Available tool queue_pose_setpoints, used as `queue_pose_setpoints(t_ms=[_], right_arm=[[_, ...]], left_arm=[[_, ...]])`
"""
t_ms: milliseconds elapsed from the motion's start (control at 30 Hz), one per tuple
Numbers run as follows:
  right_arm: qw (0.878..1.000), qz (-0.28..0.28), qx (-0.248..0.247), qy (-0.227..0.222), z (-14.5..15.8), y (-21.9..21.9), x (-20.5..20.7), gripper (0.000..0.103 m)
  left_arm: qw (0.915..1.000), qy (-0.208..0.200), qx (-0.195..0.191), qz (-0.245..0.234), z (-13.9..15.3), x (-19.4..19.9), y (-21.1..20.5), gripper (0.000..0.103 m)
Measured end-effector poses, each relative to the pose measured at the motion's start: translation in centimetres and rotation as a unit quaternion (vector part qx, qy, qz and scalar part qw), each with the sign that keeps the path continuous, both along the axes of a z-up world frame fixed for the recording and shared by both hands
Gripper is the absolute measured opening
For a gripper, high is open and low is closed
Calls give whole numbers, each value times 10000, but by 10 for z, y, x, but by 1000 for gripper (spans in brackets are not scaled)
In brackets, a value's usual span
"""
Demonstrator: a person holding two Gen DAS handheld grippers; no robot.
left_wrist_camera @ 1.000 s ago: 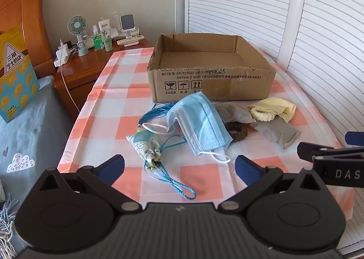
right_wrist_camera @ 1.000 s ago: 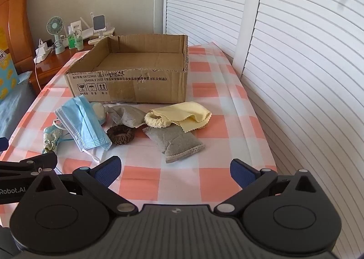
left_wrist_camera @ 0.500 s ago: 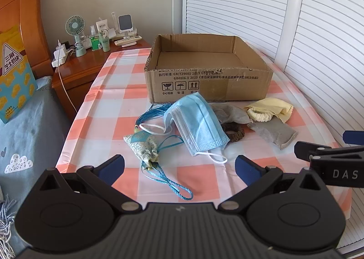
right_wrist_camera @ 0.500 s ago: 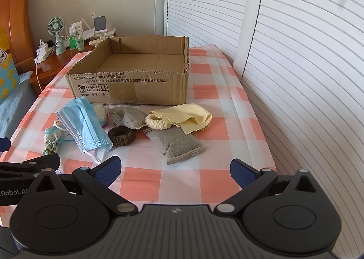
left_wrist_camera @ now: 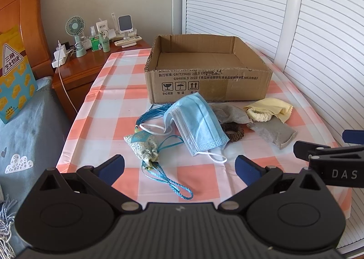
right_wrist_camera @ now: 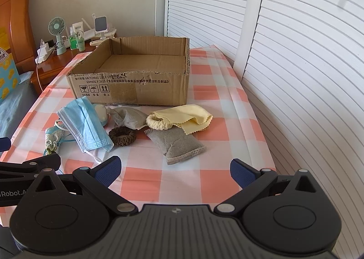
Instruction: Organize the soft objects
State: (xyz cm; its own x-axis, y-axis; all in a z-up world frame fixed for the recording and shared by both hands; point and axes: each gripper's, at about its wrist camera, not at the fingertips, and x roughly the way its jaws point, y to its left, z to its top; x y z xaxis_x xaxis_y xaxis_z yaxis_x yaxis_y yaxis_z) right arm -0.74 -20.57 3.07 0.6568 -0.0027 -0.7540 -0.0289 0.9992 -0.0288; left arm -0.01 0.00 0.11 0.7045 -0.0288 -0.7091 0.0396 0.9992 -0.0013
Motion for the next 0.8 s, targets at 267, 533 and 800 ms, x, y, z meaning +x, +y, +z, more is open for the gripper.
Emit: queue_pose_setpoints(t_ms=[267, 533, 800], right_arm=[[10000, -2, 10, -3, 0, 0, 0, 103], [10000, -3, 9, -11, 0, 0, 0, 103], [10000, -6, 7, -10, 1, 1, 0, 103]], left_arm=[[10000, -23, -14, 1, 1, -1, 0, 102], [10000, -27, -13, -6, 2, -2, 1, 102], [10000, -36, -9, -3, 1, -2, 1, 102]])
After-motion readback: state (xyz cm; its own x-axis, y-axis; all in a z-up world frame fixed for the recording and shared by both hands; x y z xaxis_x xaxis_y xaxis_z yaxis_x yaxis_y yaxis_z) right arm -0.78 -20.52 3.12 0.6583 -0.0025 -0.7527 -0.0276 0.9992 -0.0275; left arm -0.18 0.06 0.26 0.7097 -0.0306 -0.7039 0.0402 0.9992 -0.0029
